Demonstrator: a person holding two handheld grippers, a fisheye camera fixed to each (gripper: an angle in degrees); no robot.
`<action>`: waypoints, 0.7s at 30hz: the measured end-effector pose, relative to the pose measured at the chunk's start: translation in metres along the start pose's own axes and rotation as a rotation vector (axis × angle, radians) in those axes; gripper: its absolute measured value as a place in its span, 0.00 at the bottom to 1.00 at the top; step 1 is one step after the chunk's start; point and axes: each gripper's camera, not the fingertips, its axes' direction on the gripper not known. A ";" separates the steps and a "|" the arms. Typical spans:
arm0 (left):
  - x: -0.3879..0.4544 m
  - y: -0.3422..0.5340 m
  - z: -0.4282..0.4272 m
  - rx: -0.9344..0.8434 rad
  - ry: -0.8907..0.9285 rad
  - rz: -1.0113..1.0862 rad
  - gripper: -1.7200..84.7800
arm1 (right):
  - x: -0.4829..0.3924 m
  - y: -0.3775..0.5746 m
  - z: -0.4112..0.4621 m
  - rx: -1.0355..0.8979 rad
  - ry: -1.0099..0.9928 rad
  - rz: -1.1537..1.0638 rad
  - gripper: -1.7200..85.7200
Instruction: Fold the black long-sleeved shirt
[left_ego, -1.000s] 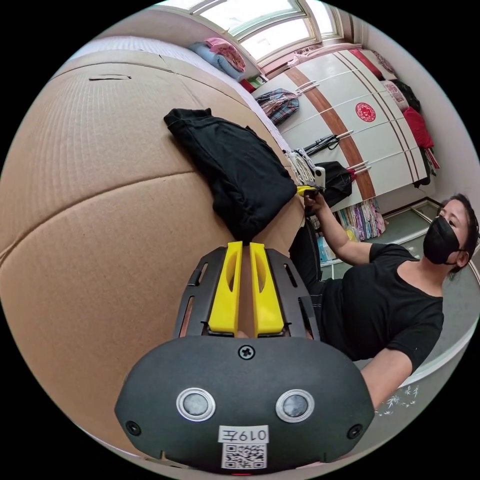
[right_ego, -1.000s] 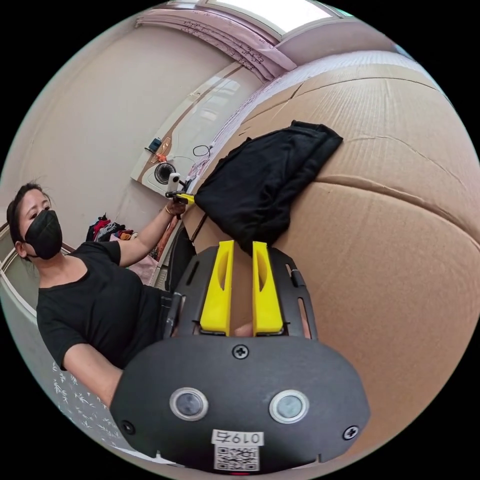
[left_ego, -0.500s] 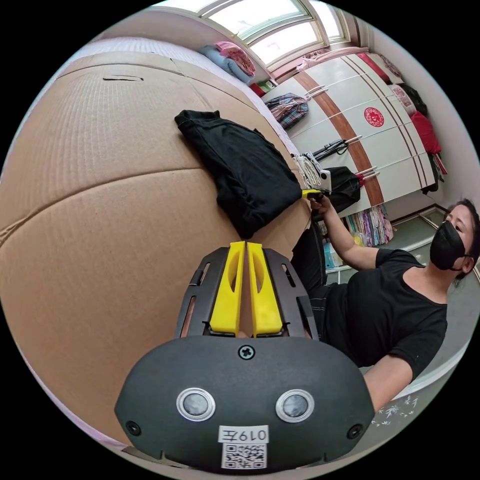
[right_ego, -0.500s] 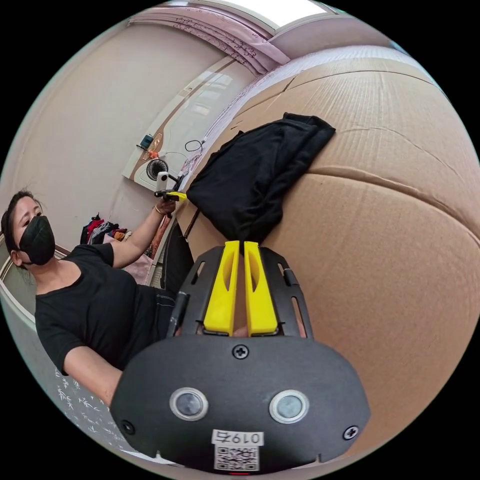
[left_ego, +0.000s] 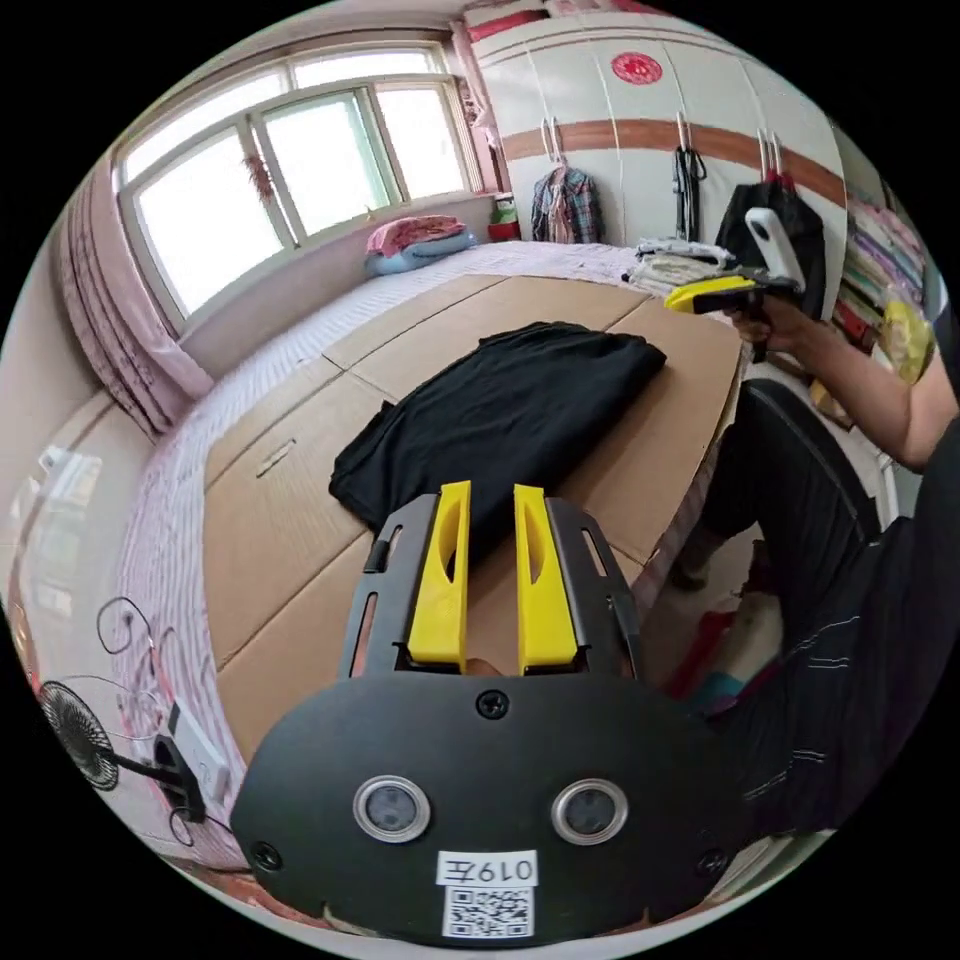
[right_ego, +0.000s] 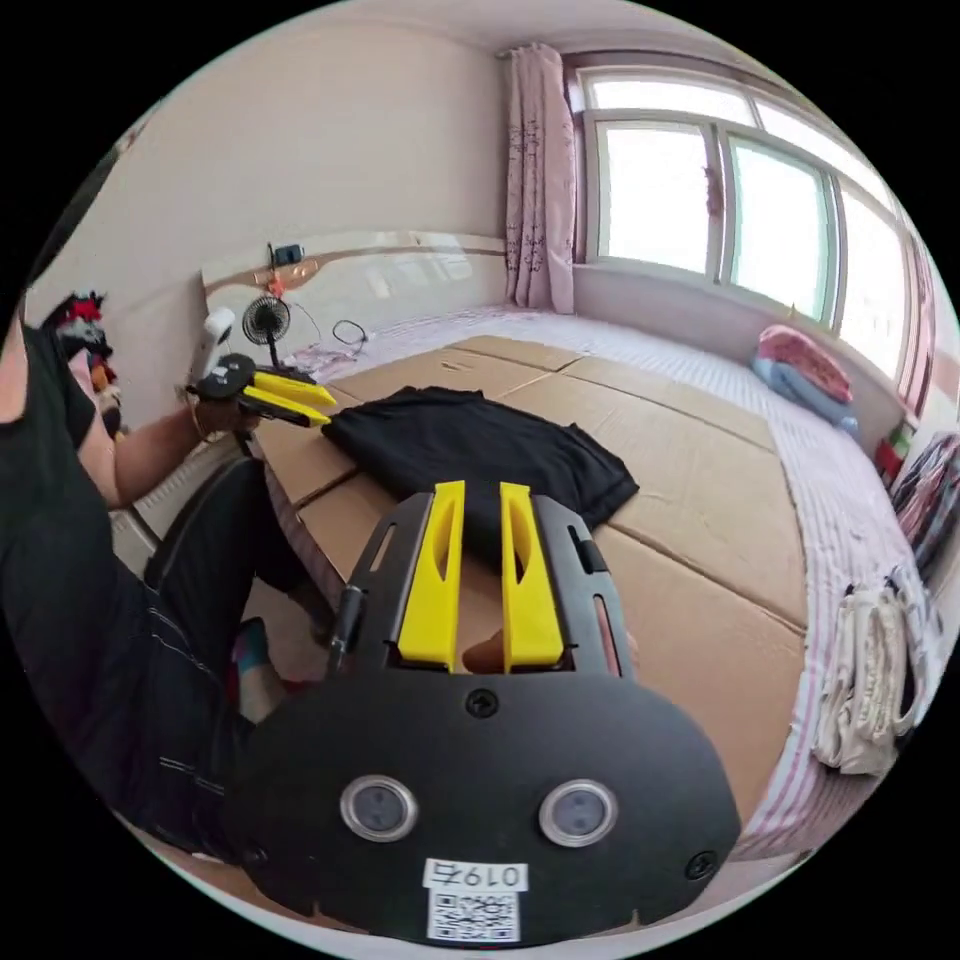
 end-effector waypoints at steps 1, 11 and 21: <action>0.020 -0.016 -0.006 0.002 -0.035 0.045 0.09 | -0.050 -0.006 0.020 -0.064 0.108 -0.112 0.12; 0.193 -0.211 -0.060 -0.117 -0.257 0.543 0.11 | -0.252 0.018 0.180 -0.385 0.545 -0.763 0.15; 0.212 -0.330 -0.120 -0.170 -0.249 0.612 0.08 | -0.307 0.024 0.255 -0.436 0.585 -0.923 0.11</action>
